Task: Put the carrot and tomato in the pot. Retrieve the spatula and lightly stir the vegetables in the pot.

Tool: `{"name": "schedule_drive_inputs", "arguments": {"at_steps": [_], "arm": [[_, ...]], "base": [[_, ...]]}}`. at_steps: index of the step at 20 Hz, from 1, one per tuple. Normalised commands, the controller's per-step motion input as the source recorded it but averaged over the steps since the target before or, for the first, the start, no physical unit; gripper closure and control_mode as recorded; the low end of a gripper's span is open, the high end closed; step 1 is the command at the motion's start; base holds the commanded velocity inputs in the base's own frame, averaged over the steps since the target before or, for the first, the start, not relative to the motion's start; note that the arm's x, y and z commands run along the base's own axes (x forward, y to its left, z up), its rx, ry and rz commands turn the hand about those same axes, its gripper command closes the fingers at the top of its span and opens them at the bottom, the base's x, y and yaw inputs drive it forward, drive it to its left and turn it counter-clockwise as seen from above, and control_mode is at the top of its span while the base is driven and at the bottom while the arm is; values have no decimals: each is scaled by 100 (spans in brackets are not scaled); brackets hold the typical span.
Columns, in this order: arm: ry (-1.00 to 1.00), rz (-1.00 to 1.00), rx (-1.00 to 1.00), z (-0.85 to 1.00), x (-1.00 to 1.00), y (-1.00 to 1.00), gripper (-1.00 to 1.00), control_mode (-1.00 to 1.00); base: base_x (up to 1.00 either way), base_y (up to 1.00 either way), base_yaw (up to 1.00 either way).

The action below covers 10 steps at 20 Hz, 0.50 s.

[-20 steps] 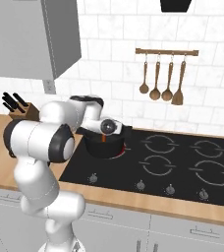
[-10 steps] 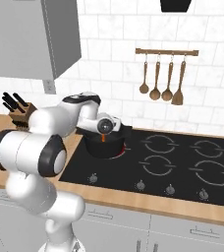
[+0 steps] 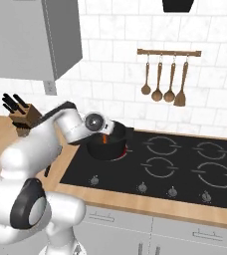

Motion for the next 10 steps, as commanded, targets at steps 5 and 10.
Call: {"name": "schedule_drive_inputs", "arguments": {"at_steps": [5,10], "arm": [[48,0,5,100,-52,3,-100,-100],[52,0,5,81,-60,24,-100,-100]], "base": [[0,0,0],[0,0,0]]}}
